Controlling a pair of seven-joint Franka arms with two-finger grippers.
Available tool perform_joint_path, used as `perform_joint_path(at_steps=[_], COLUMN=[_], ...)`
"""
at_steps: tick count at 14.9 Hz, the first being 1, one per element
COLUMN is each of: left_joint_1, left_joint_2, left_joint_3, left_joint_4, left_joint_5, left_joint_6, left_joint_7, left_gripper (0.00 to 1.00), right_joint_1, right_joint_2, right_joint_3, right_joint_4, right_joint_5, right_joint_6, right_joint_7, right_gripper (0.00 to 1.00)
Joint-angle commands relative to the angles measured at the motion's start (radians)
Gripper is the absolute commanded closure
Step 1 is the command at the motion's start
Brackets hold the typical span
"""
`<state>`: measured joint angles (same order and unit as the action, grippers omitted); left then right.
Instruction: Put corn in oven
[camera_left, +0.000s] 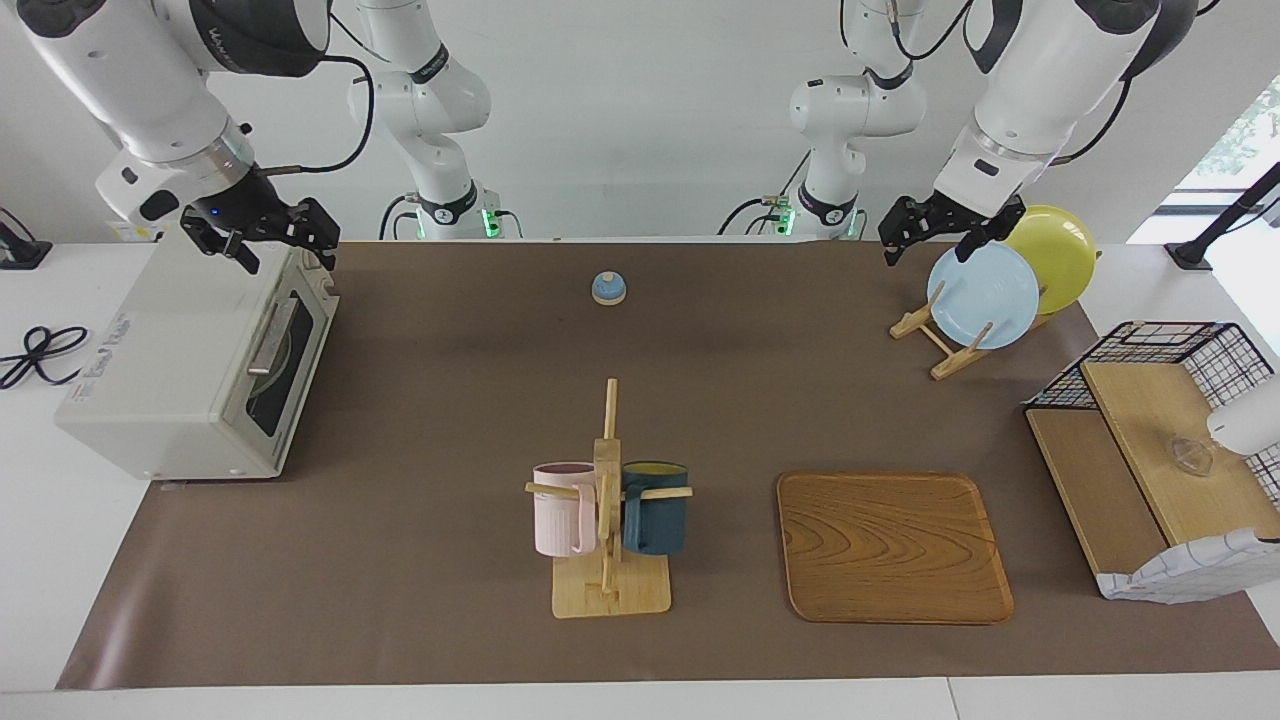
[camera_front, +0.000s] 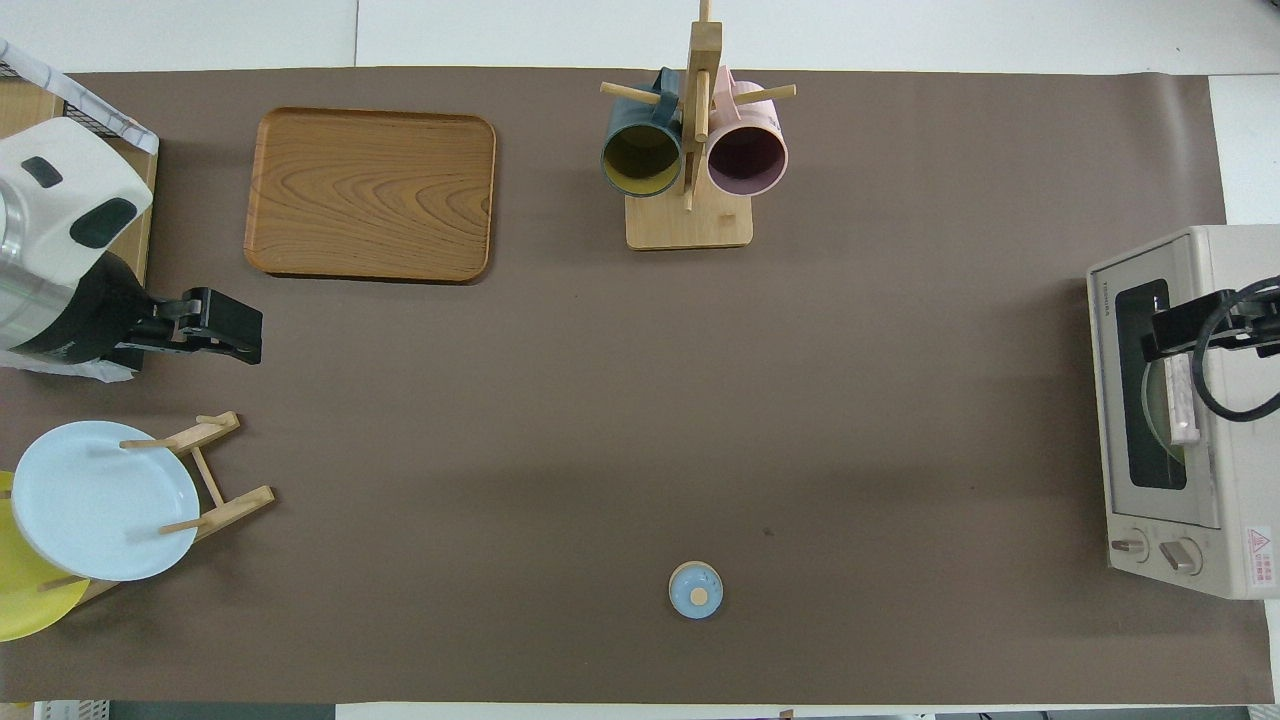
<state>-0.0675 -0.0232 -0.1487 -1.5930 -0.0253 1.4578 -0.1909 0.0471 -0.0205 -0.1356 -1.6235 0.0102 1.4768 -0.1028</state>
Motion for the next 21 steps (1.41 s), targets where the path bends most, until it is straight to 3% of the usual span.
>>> perform_joint_path(at_steps=[1, 21], left_joint_1=[0.014, 0.012], left_joint_2=[-0.027, -0.027], left_joint_3=[-0.005, -0.005], left_joint_4=[-0.031, -0.031], left_joint_5=[-0.013, -0.013], left_joint_6=[0.015, 0.015], left_joint_7=[0.007, 0.007], left_gripper=[0.00, 0.00], right_joint_1=[-0.004, 0.003], right_joint_2=[0.005, 0.011], right_joint_3=[-0.001, 0.002], right_joint_4=[0.014, 0.028], right_joint_5=[-0.004, 0.007], right_joint_6=[0.026, 0.053], right_joint_7=[0.015, 0.015], right_gripper=[0.00, 0.00])
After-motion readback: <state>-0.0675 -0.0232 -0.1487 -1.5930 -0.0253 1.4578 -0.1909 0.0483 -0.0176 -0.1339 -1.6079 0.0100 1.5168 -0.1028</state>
